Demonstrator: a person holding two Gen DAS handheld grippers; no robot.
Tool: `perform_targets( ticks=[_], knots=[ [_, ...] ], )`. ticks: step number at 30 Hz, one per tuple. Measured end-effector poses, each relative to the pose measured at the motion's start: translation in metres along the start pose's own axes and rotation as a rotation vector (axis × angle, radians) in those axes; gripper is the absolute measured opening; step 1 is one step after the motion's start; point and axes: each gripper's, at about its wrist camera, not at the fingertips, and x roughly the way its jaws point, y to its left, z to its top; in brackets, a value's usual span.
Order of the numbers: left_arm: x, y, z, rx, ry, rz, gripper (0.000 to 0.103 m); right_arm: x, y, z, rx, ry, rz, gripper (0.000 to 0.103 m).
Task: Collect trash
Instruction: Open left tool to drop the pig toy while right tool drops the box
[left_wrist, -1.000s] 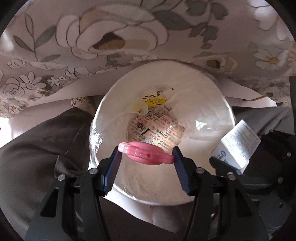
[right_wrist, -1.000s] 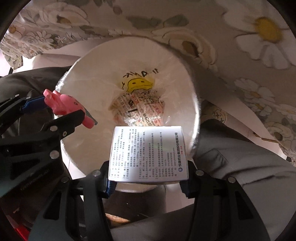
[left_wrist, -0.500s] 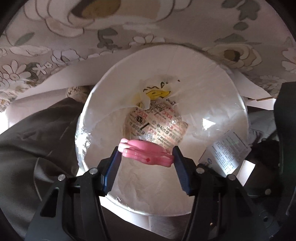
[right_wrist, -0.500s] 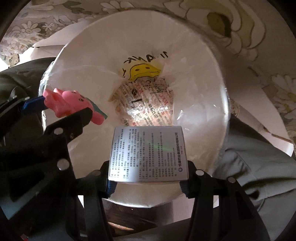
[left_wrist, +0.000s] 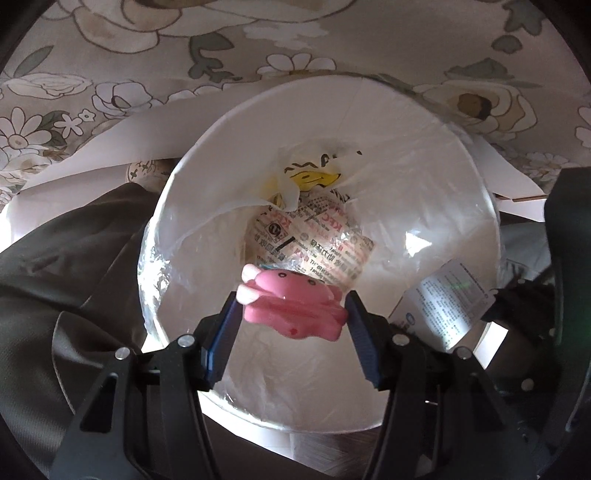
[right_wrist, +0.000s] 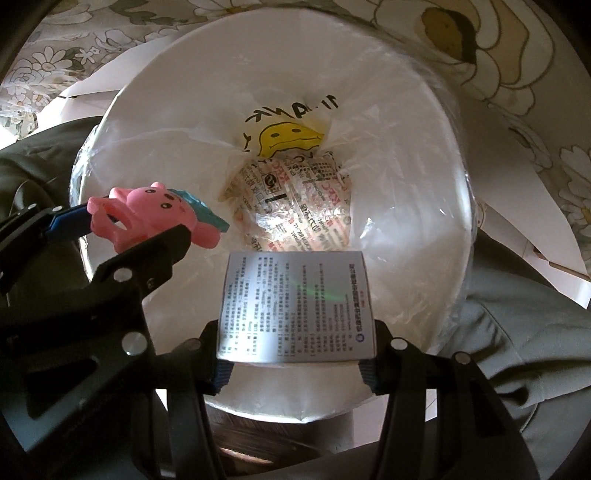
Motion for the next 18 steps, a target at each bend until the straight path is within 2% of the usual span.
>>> perform_targets(
  ticks=[5,18],
  knots=[
    [-0.0003,-0.0001,0.0002,0.002,-0.009,0.008,0.068,0.0013,-0.0005,0.0003,0.0,0.0,0.001,0.056],
    [-0.0029,0.0002,0.0014,-0.01,-0.011,0.009,0.068,0.003,-0.0044,0.0004,0.01,0.014,-0.001,0.059]
  ],
)
